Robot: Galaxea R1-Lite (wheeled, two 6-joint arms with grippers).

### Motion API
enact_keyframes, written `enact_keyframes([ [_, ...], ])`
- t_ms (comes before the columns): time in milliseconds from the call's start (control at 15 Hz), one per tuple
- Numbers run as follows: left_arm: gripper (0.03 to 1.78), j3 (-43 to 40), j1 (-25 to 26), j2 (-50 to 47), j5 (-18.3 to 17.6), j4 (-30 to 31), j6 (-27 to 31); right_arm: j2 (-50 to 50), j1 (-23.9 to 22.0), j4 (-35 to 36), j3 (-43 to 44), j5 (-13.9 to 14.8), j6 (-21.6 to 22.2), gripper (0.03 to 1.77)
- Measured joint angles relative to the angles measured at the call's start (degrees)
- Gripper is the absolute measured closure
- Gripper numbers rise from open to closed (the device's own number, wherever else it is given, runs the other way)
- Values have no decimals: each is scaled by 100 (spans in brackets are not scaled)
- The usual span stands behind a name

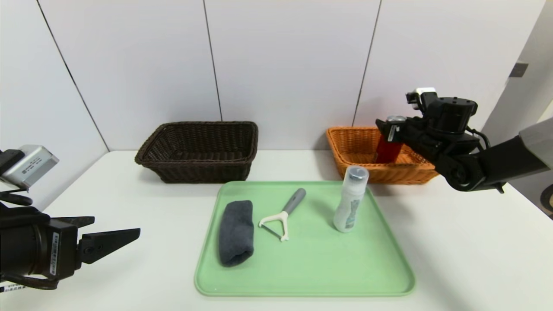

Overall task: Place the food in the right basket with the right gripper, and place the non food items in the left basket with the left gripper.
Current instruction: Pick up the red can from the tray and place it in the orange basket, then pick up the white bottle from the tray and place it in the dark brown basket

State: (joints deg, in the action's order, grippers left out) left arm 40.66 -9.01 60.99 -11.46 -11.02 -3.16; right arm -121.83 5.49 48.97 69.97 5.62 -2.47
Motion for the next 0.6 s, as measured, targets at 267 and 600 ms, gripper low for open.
enact_keyframes([
  [267, 12, -2, 2, 4, 2, 0, -6, 174, 5, -60, -90, -28, -5, 30],
  [600, 12, -6, 6, -35, 13, 0, -12, 841, -22, -702, -366, -127, 9, 20],
])
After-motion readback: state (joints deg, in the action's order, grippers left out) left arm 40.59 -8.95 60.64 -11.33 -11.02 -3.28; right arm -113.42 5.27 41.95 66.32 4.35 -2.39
